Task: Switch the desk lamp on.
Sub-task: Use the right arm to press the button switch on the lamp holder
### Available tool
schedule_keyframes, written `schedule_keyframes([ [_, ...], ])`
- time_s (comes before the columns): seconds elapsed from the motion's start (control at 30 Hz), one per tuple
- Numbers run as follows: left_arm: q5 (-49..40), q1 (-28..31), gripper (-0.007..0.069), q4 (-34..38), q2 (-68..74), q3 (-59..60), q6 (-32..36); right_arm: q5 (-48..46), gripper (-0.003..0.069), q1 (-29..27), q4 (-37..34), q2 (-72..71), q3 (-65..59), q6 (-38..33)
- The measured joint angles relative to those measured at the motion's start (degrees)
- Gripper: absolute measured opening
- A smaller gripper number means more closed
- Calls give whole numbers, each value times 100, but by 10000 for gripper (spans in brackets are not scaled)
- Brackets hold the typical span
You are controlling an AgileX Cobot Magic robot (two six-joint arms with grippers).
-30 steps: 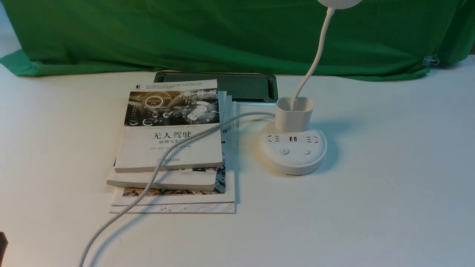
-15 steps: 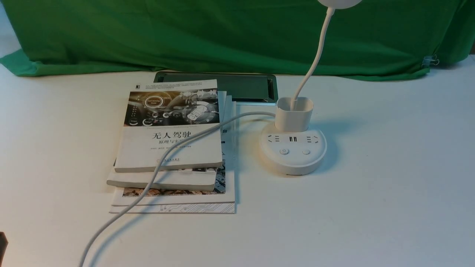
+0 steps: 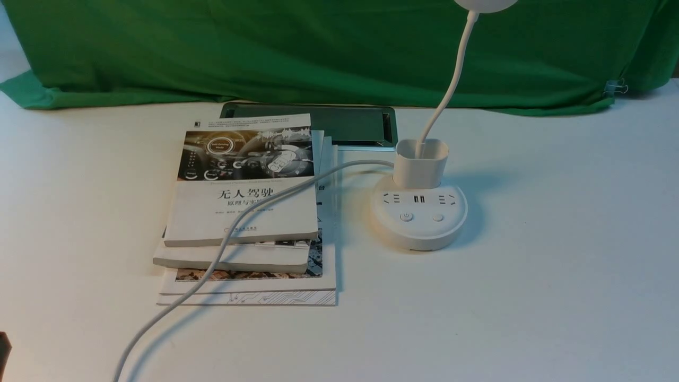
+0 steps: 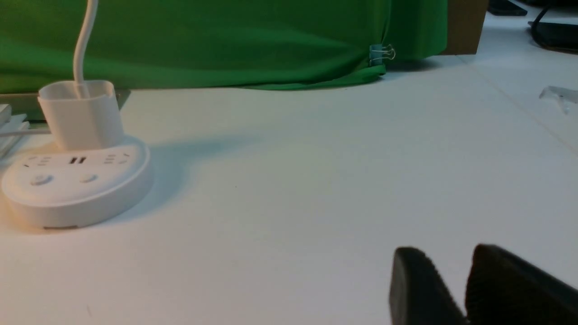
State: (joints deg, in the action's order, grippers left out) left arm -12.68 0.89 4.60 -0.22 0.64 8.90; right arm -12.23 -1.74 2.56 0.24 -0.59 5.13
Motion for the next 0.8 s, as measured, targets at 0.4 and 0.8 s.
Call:
schedule_keyframes([
  [0.4, 0, 0, 21, 0, 0, 0, 0, 0, 238, 0, -1935, 0, 0, 4656],
  [0.8, 0, 0, 21, 0, 0, 0, 0, 189, 233, 261, -1335, 0, 115, 2598],
])
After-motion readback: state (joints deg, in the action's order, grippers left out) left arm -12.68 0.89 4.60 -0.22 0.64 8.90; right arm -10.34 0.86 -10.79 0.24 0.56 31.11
